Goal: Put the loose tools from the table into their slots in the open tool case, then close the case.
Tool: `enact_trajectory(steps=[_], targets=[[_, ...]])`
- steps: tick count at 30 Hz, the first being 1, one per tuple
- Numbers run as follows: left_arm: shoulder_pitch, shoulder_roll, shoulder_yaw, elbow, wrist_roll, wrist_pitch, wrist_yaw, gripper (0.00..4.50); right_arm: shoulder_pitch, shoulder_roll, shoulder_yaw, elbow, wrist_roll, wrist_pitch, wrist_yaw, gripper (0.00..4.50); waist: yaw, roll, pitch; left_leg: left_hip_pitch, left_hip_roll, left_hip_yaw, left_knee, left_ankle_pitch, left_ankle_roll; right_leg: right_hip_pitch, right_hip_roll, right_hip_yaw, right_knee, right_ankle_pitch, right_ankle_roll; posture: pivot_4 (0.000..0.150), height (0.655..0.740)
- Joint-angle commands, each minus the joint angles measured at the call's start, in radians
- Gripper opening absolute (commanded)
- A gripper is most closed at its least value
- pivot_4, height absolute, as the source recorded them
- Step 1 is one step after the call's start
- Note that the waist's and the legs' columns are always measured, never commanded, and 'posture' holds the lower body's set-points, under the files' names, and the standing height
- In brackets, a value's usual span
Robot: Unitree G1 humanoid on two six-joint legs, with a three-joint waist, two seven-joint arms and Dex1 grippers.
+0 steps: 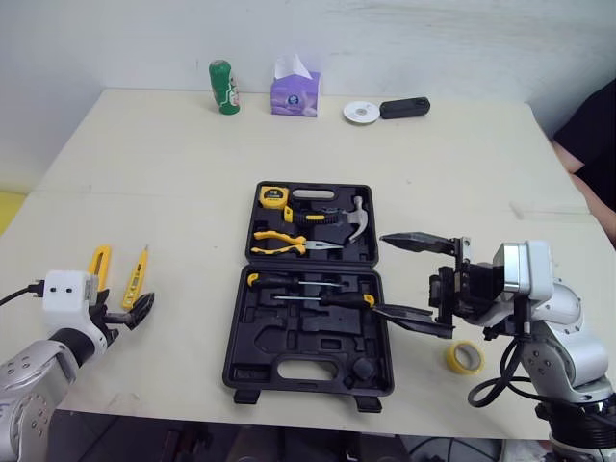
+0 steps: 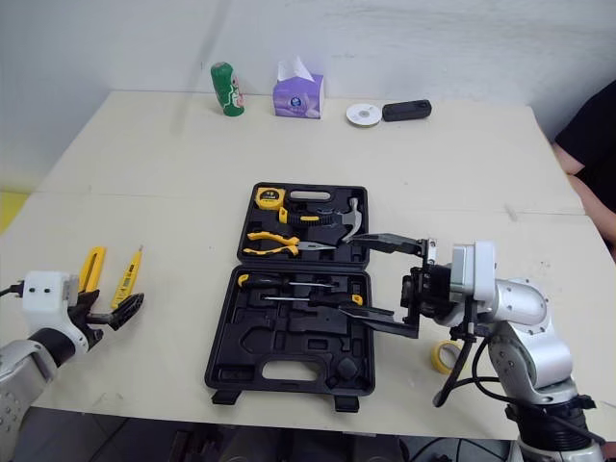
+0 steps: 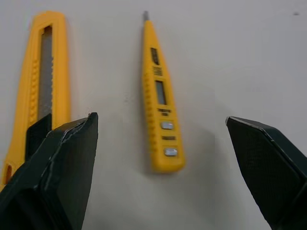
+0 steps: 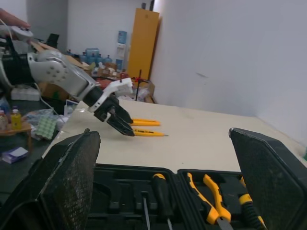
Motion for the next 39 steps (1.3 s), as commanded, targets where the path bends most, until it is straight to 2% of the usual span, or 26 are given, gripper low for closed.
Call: enact_trajectory(steps=[1,12,17,23,24,29,31,35,39], targets=[[-0.028,0.009,-0.013,0.010,0.019,0.042,0.011,4.50,-0.022,0.005,-0.005,-0.002,-0.016,-0.015,0.011,4.44,0.000,0.000,0.000,0.000,0.000,0.000,0.000,0.000,0.000,0.000,0.000,0.000,0.000,0.000,0.000,0.150,0.7400],[-0.114,0.008,-0.090,0.090,0.069,0.058,-0.014,4.50,0.003,0.023,-0.014,-0.004,-0.044,-0.028,-0.010,4.44,0.020,0.000,0.000,0.000,0.000,-0.001,0.001,0.000,-0.001,0.000,0.000,-0.001,0.000,0.000,0.000,0.150,0.7400],[-0.142,0.028,-0.130,0.160,0.074,0.086,-0.065,3.03,0.015,0.026,-0.023,-0.006,-0.059,-0.039,-0.015,4.50,0.024,0.003,-0.001,0.001,0.000,-0.001,0.001,0.001,-0.001,0.001,0.000,-0.001,0.001,0.000,0.000,0.150,0.7400],[-0.154,0.027,-0.142,0.194,0.099,0.081,-0.066,0.73,0.043,0.021,-0.033,0.009,-0.071,-0.067,0.009,4.50,0.024,0.007,-0.001,0.001,0.000,-0.001,0.000,0.001,-0.002,0.001,0.000,-0.001,0.001,0.000,0.000,0.150,0.7400],[-0.153,0.025,-0.140,0.196,0.102,0.078,-0.064,0.57,0.048,0.020,-0.036,0.011,-0.072,-0.069,0.010,4.50,0.024,0.007,-0.001,0.001,0.000,-0.001,0.000,0.001,-0.002,0.001,0.000,-0.001,0.001,0.000,0.000,0.150,0.7400],[-0.149,0.015,-0.127,0.205,0.109,0.054,-0.064,0.58,0.067,0.017,-0.045,0.021,-0.080,-0.084,0.018,4.50,0.023,0.008,-0.001,0.001,0.000,-0.001,0.000,0.001,-0.002,0.001,0.000,-0.001,0.001,0.000,0.000,0.150,0.7400],[-0.167,0.008,-0.103,0.209,0.100,-0.026,-0.094,0.58,0.073,0.017,-0.047,0.028,-0.087,-0.093,0.022,4.50,0.023,0.009,-0.001,0.001,0.000,-0.001,0.000,0.001,-0.002,0.001,0.000,-0.001,0.002,0.000,0.000,0.150,0.7400],[-0.193,0.039,-0.080,0.185,0.067,-0.151,-0.206,0.58,0.079,0.012,-0.050,0.036,-0.095,-0.105,0.029,4.50,0.025,0.009,-0.001,0.001,0.000,-0.001,0.000,0.002,-0.002,0.001,0.000,-0.001,0.002,0.000,0.000,0.150,0.7400],[-0.199,0.109,-0.078,0.129,0.013,-0.239,-0.400,0.58,0.082,-0.004,-0.087,0.043,-0.081,-0.080,0.006,4.50,0.022,0.002,0.004,0.000,0.000,-0.001,0.000,0.002,-0.003,0.000,0.000,-0.002,0.001,0.000,0.000,0.150,0.7400]])
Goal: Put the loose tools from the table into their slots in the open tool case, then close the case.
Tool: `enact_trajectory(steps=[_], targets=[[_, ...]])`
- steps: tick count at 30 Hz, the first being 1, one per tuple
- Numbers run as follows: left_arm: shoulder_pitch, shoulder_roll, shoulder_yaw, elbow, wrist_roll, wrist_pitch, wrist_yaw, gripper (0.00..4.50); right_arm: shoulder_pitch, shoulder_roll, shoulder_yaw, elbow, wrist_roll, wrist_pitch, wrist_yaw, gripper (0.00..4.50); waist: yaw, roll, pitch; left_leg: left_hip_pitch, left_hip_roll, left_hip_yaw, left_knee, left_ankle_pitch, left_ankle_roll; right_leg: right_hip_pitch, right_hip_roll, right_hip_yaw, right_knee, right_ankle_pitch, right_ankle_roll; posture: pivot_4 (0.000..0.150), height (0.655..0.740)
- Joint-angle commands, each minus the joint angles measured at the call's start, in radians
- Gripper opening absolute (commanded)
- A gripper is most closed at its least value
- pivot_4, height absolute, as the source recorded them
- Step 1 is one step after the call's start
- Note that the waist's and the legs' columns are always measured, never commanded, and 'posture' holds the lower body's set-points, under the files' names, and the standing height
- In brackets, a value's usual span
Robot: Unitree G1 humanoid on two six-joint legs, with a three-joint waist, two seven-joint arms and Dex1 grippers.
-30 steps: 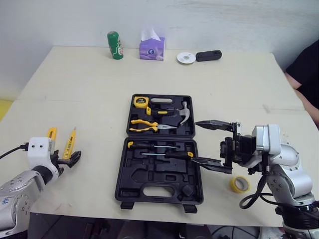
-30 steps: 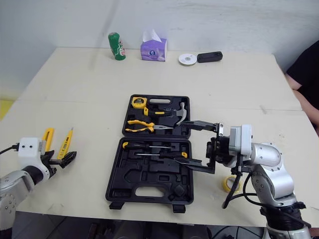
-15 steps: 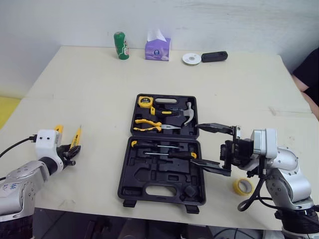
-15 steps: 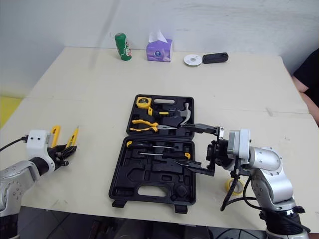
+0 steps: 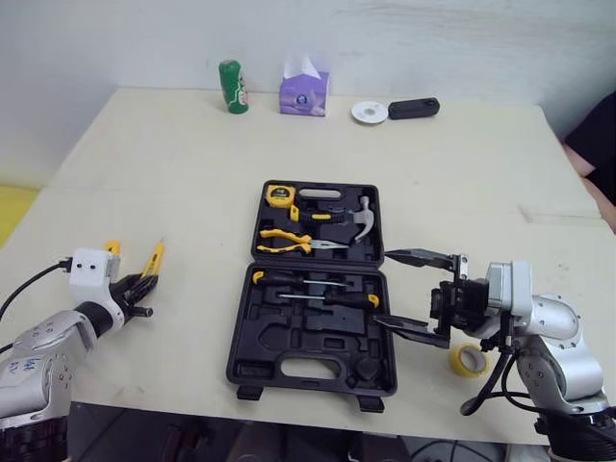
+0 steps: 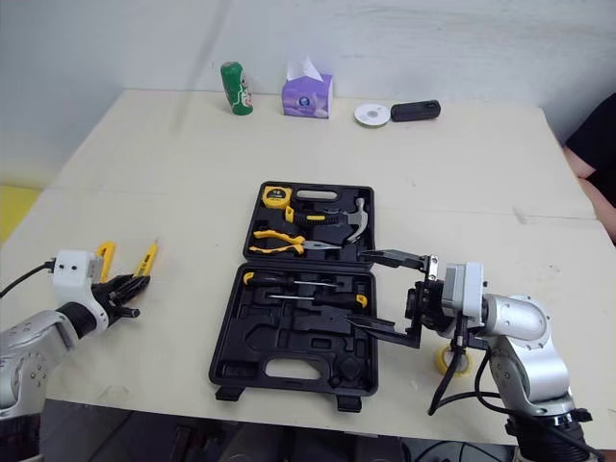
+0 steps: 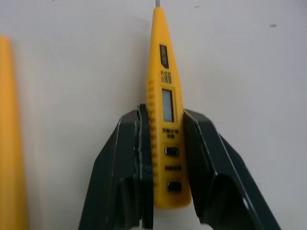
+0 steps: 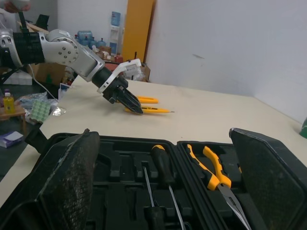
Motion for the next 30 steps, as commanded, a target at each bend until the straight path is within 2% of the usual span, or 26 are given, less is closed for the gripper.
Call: enact_trajectory(steps=[1,5,9,12,16,19,22,25,30], targets=[[-0.020,0.104,0.011,-0.088,-0.073,-0.144,-0.260,0.58,0.009,-0.034,-0.073,-0.011,0.019,0.000,-0.016,4.50,-0.002,-0.003,0.002,-0.001,0.000,0.000,0.000,0.000,0.000,0.000,0.000,0.000,-0.001,0.000,0.000,0.150,0.7400],[-0.056,0.187,-0.034,-0.153,-0.130,-0.272,-0.518,0.58,0.051,-0.075,-0.103,-0.010,0.004,-0.010,0.021,4.50,-0.002,-0.002,0.002,-0.002,0.000,0.000,0.000,-0.001,0.000,0.000,0.000,0.000,-0.005,0.000,0.001,0.150,0.7400],[-0.139,0.261,-0.139,-0.162,-0.135,-0.273,-0.648,0.58,0.068,-0.101,-0.120,0.005,-0.001,-0.019,0.041,4.50,-0.001,-0.001,0.002,-0.004,0.000,-0.001,-0.001,-0.001,0.001,0.000,0.000,-0.002,-0.008,0.001,0.001,0.150,0.7400],[-0.241,0.323,-0.284,-0.154,-0.104,-0.287,-0.779,0.58,0.084,-0.124,-0.120,0.001,-0.014,-0.009,0.044,4.50,-0.002,0.001,0.004,-0.003,0.000,0.000,0.000,0.000,0.001,0.001,0.001,-0.001,-0.007,0.001,0.002,0.150,0.7400],[-0.393,0.322,-0.466,-0.147,0.009,-0.387,-0.871,0.58,0.117,-0.129,-0.098,-0.042,-0.022,0.004,0.033,4.50,-0.001,0.002,0.004,-0.004,0.000,0.000,0.000,0.000,0.001,0.000,0.003,-0.001,-0.006,0.001,0.002,0.150,0.7400],[-0.471,0.312,-0.556,-0.155,0.058,-0.379,-0.893,0.58,0.125,-0.127,-0.091,-0.063,-0.023,0.011,0.017,4.50,-0.003,0.002,0.005,-0.005,0.000,0.001,0.000,0.000,0.002,0.000,0.006,-0.001,-0.005,0.002,0.003,0.150,0.7400],[-0.532,0.286,-0.620,-0.165,0.071,-0.293,-0.874,0.58,0.132,-0.128,-0.090,-0.078,-0.020,0.023,-0.002,4.50,-0.004,0.001,0.005,-0.005,0.001,0.002,0.001,0.000,0.002,0.000,0.010,-0.001,-0.002,0.002,0.004,0.150,0.7400],[-0.568,0.296,-0.721,-0.188,0.164,-0.218,-0.857,0.58,0.137,-0.129,-0.088,-0.091,-0.022,0.032,-0.014,4.50,-0.003,0.000,0.006,-0.005,0.001,0.001,0.001,0.000,0.002,0.000,0.011,0.001,-0.001,0.002,0.004,0.150,0.7400],[-0.616,0.289,-0.811,-0.192,0.265,-0.150,-0.837,0.58,0.144,-0.125,-0.075,-0.111,-0.024,0.047,-0.033,4.50,0.000,-0.001,0.007,-0.006,0.001,0.001,0.002,0.000,0.002,0.000,0.011,0.001,-0.001,0.002,0.004,0.150,0.7400]])
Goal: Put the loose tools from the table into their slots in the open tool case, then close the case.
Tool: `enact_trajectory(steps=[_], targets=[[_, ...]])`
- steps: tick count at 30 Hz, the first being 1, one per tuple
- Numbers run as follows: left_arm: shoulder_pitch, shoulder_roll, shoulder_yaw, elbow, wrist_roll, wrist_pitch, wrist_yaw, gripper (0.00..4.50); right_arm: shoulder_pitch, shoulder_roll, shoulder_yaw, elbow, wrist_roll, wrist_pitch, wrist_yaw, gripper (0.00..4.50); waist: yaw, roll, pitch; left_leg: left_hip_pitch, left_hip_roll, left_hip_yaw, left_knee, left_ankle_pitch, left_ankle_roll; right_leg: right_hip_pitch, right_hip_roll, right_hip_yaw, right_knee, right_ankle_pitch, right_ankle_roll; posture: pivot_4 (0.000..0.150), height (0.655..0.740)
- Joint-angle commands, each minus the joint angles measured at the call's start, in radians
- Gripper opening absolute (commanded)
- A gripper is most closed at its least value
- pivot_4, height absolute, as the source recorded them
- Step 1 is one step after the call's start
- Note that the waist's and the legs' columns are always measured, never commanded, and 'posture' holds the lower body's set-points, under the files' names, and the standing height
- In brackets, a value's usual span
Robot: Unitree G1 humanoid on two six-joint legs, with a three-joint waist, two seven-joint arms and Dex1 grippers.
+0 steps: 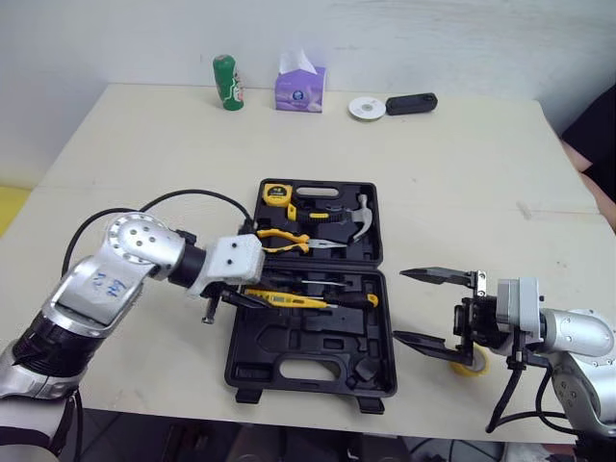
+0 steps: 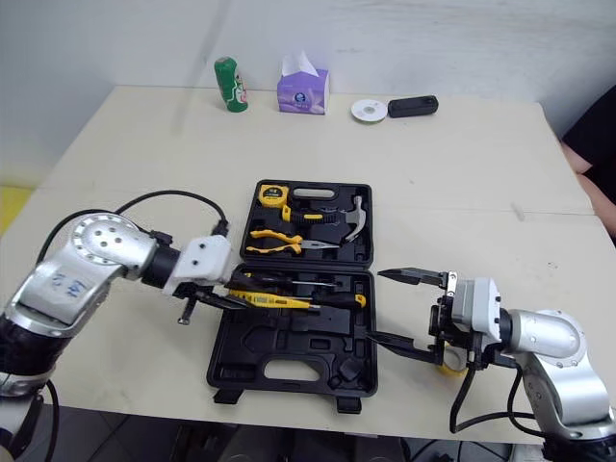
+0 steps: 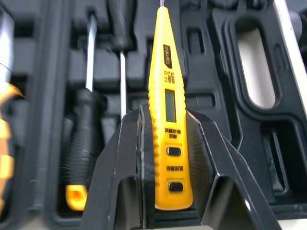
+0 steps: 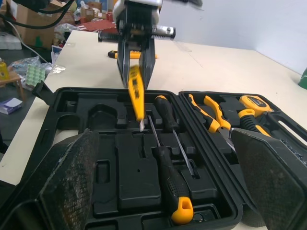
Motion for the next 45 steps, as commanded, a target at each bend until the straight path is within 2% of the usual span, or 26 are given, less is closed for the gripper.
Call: enact_trajectory(steps=[1,7,12,17,29,37,45], targets=[[-0.047,-0.009,-0.055,-0.024,0.083,0.035,0.024,0.58,0.006,-0.001,0.004,-0.051,0.006,0.007,-0.013,4.50,0.001,0.000,0.000,0.000,0.000,0.000,0.000,0.000,0.000,0.000,0.000,0.000,0.000,0.000,0.000,0.150,0.7400],[-0.091,-0.032,-0.090,0.001,0.133,0.073,0.021,0.58,-0.024,0.004,0.027,-0.044,-0.003,0.011,-0.024,4.50,0.002,-0.001,0.000,-0.002,0.000,-0.001,0.002,0.000,0.000,-0.001,0.000,0.000,0.000,0.000,0.000,0.150,0.7400],[-0.065,-0.048,-0.099,-0.006,0.158,0.070,0.048,0.58,-0.028,-0.003,0.032,-0.034,-0.011,0.007,-0.020,4.50,0.002,-0.001,0.000,-0.003,0.000,-0.001,0.002,0.000,0.000,-0.001,0.000,-0.001,0.001,0.000,0.000,0.150,0.7400],[-0.067,-0.062,-0.116,-0.014,0.156,0.083,0.039,0.58,-0.031,-0.005,0.033,-0.031,-0.018,0.007,-0.018,4.50,0.003,-0.001,0.000,-0.003,0.000,-0.002,0.005,0.000,0.000,-0.001,0.000,-0.001,0.002,0.000,0.000,0.150,0.7400],[-0.065,-0.014,-0.136,-0.049,0.177,0.118,-0.010,0.58,-0.026,0.001,0.034,-0.031,-0.027,0.001,-0.024,4.50,0.001,-0.001,0.001,-0.003,0.000,-0.002,0.006,0.000,0.001,-0.001,0.000,0.000,0.003,0.000,0.000,0.150,0.7400],[-0.073,-0.039,-0.142,-0.029,0.196,0.108,0.009,0.58,-0.022,0.006,0.038,-0.031,-0.036,-0.003,-0.029,4.50,0.002,-0.001,0.001,-0.011,0.000,-0.004,0.014,0.000,0.001,-0.006,0.000,-0.001,0.005,0.000,0.000,0.150,0.7400],[-0.084,-0.069,-0.145,-0.001,0.206,0.093,0.001,0.58,-0.038,0.022,0.038,-0.045,-0.025,0.005,-0.047,4.50,0.004,-0.001,0.001,-0.012,-0.001,-0.004,0.015,0.000,0.002,-0.006,0.000,-0.001,0.007,0.000,0.000,0.150,0.7400]])
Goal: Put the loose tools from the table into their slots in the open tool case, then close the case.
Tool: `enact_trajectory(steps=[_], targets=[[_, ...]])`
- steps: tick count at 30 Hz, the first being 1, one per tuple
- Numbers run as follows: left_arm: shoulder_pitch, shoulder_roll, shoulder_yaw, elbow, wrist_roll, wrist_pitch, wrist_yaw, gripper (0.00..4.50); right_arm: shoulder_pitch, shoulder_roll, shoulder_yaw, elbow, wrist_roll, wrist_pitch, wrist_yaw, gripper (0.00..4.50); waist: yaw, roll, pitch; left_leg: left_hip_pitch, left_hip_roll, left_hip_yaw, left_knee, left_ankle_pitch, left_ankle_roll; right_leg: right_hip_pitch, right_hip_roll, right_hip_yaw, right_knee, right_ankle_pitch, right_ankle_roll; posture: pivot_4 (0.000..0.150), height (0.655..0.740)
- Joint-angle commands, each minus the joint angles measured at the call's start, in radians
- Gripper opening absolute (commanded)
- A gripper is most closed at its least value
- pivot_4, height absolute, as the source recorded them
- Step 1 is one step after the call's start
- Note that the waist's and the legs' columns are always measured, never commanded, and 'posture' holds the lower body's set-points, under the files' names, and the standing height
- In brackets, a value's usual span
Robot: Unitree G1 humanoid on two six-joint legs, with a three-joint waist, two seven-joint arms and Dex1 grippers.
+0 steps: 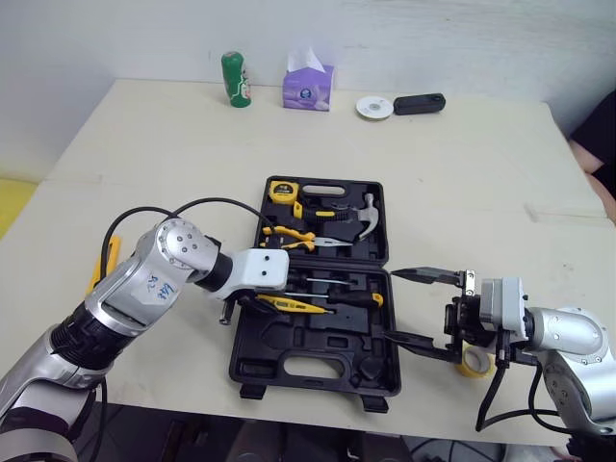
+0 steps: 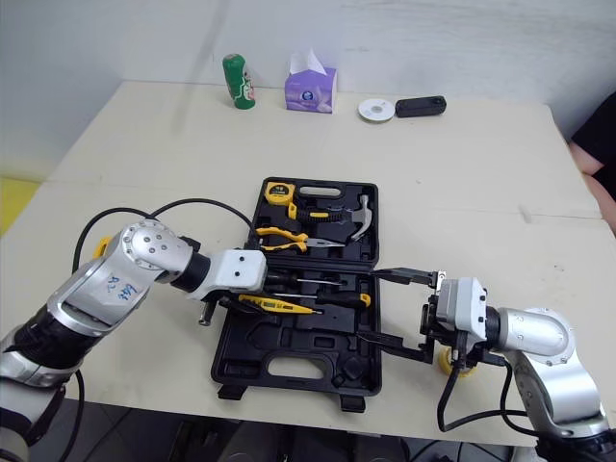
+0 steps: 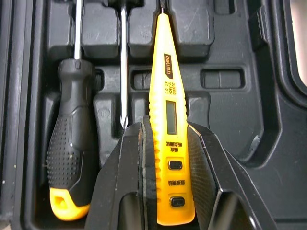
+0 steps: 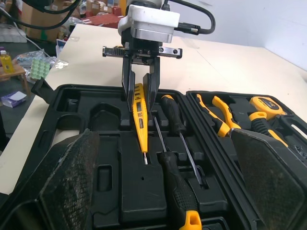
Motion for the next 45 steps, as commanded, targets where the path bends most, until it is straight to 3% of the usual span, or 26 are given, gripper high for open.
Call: enact_trajectory(steps=[1,5,6,10,19,23,26,31,37,41,45], targets=[[-0.007,-0.002,-0.011,0.001,0.014,-0.010,-0.011,0.58,-0.018,0.009,-0.001,-0.029,0.017,-0.002,-0.013,4.50,0.000,0.000,0.000,0.000,0.000,0.000,0.000,0.000,0.000,0.000,0.000,0.000,0.000,0.000,0.000,0.150,0.7400],[0.001,-0.006,0.008,-0.004,-0.014,-0.039,-0.030,0.58,-0.019,0.010,0.006,-0.018,0.010,-0.009,-0.009,4.50,0.001,0.000,0.000,0.000,0.000,0.000,0.000,0.000,0.000,0.000,0.000,0.000,0.001,0.000,0.000,0.150,0.7400],[0.002,-0.011,0.016,-0.003,-0.011,-0.050,-0.020,1.59,-0.019,0.010,0.007,-0.018,0.010,-0.008,-0.010,4.50,0.000,0.000,0.000,0.000,0.000,0.000,0.000,0.000,0.000,0.000,0.000,0.000,0.001,0.000,0.000,0.150,0.7400],[-0.001,-0.018,0.039,0.007,-0.011,-0.091,-0.012,3.18,-0.020,0.014,0.012,-0.017,0.009,-0.011,-0.012,4.50,-0.001,0.000,0.000,-0.001,0.000,0.000,0.000,0.000,0.000,-0.001,0.000,0.000,0.001,0.000,0.000,0.150,0.7400],[-0.013,-0.043,0.152,0.019,-0.126,-0.137,-0.043,3.18,-0.029,0.019,0.018,-0.007,0.007,-0.014,-0.009,4.50,-0.002,0.000,0.000,-0.001,0.000,0.000,0.000,0.000,0.000,-0.002,0.000,0.001,0.002,0.000,0.000,0.150,0.7400],[0.053,-0.098,0.284,0.059,-0.267,-0.230,-0.067,3.18,-0.026,0.019,0.017,-0.002,0.005,-0.017,-0.010,4.50,-0.002,0.000,0.000,-0.001,0.000,0.001,0.001,0.000,0.000,-0.002,0.000,0.001,0.002,0.000,0.000,0.150,0.7400],[0.112,-0.138,0.356,0.085,-0.336,-0.296,-0.068,2.47,-0.026,0.020,0.017,0.003,0.003,-0.021,-0.011,4.50,-0.004,0.000,0.000,-0.001,0.001,0.001,0.001,0.000,0.000,-0.003,0.000,0.000,0.002,0.000,0.000,0.150,0.7400],[0.191,-0.178,0.400,0.135,-0.340,-0.348,-0.014,0.16,-0.045,0.051,0.004,-0.002,0.030,-0.031,-0.035,4.50,-0.004,0.000,0.000,-0.001,0.000,0.001,0.002,0.000,0.000,-0.003,0.000,0.001,0.003,0.000,0.000,0.150,0.7400],[0.284,-0.172,0.391,0.140,-0.311,-0.386,0.014,0.06,-0.056,0.053,-0.004,0.009,0.026,-0.032,-0.026,4.50,-0.005,0.000,0.000,-0.001,0.000,0.002,0.001,0.000,0.000,-0.004,0.000,0.002,0.003,0.000,0.000,0.150,0.7400],[0.337,-0.163,0.334,0.192,-0.189,-0.530,0.035,0.06,-0.069,0.039,-0.021,0.039,0.024,-0.043,-0.009,4.50,-0.002,0.000,0.000,-0.001,0.000,0.002,0.002,0.000,0.000,-0.004,0.000,0.002,0.004,0.000,0.000,0.150,0.7400],[0.363,-0.196,0.326,0.208,-0.193,-0.526,0.068,0.06,-0.067,0.037,-0.021,0.042,0.023,-0.046,-0.005,4.50,-0.002,0.000,0.000,-0.001,0.000,0.003,0.001,0.000,0.000,-0.004,0.000,0.002,0.003,0.000,0.000,0.150,0.7400]])
